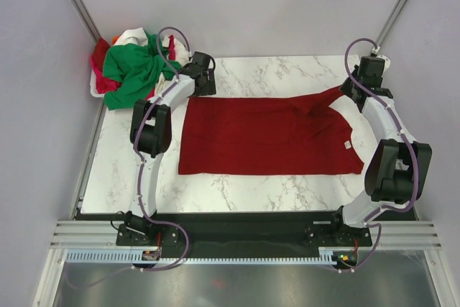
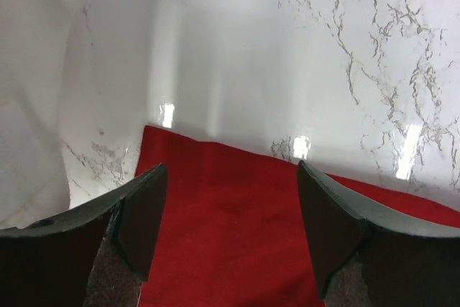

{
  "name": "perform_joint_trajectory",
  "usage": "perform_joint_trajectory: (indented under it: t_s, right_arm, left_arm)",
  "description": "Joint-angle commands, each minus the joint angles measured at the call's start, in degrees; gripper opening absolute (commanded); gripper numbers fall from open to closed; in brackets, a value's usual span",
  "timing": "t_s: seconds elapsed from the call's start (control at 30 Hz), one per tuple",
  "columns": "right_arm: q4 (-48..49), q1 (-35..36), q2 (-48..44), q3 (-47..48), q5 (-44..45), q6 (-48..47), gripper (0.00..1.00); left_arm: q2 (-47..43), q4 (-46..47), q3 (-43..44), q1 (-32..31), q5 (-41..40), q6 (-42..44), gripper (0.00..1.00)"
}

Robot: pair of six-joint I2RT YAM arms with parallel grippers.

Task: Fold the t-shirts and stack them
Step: Fold the tshirt

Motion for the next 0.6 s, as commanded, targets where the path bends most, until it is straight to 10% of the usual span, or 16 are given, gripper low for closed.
perform_joint_trajectory:
  t_s: [0.0,0.4,0.57]
  right_arm:
    - [0.7,-0.8,-0.9,-0.4,0.2,-0.2,0.00]
    - [0.9,-1.0,-0.3,-0.5,-0.2,0.0,0.00]
    - [1.2,-1.0,-0.3,-0.5,-0.6,0.1,0.00]
  left_arm:
    - [0.0,-0.2,0.7,0.6,-1.4,2.5,0.80]
    - [1.6,-1.7,-1.0,1.1,-2.5,0.9,0.79]
    - [2.9,-1.9,-0.9,1.1,-2.0,0.4,0.60]
